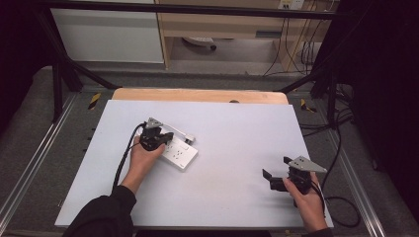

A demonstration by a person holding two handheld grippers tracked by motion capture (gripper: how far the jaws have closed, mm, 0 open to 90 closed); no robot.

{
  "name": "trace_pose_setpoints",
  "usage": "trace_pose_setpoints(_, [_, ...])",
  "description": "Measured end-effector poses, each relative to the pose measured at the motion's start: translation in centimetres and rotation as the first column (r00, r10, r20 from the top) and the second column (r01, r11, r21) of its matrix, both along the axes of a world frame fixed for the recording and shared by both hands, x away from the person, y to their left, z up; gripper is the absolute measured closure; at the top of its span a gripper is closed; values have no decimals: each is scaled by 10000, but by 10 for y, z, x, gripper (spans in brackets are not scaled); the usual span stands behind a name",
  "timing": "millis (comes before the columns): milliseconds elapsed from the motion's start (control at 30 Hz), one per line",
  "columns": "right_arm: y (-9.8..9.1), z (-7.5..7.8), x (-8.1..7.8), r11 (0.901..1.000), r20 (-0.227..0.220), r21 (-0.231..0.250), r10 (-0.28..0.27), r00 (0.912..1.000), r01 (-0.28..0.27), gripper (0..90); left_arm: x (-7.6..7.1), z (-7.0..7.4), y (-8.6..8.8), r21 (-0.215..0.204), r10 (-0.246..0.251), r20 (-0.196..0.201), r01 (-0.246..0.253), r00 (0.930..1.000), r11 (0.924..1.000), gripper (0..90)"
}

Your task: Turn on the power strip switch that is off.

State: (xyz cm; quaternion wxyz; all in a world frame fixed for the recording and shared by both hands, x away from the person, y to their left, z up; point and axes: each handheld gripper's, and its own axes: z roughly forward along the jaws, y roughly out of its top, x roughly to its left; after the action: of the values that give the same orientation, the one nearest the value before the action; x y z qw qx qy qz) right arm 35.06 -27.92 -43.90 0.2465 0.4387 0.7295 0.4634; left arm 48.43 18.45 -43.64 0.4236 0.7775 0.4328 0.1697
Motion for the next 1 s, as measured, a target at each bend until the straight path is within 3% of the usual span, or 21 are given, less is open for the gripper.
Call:
trace_pose_setpoints(233, [0, 0, 0, 10000, 1, 1, -4, 10000, 4, 36, 0, -1, -1, 27, 25, 20, -25, 10000, 10000, 900])
trace_pose_setpoints(733, [0, 0, 0, 10000, -11, -5, -2, 10000, 2, 36, 1, -3, 3, -442, 114, -152, -120, 9998, 9989, 897])
trace_pose_setpoints(1000, [0, 0, 0, 10000, -6, -3, 0, 10000, 0, 36, 0, -3, 2, -389, 102, -83, -106, 9999, 9992, 898])
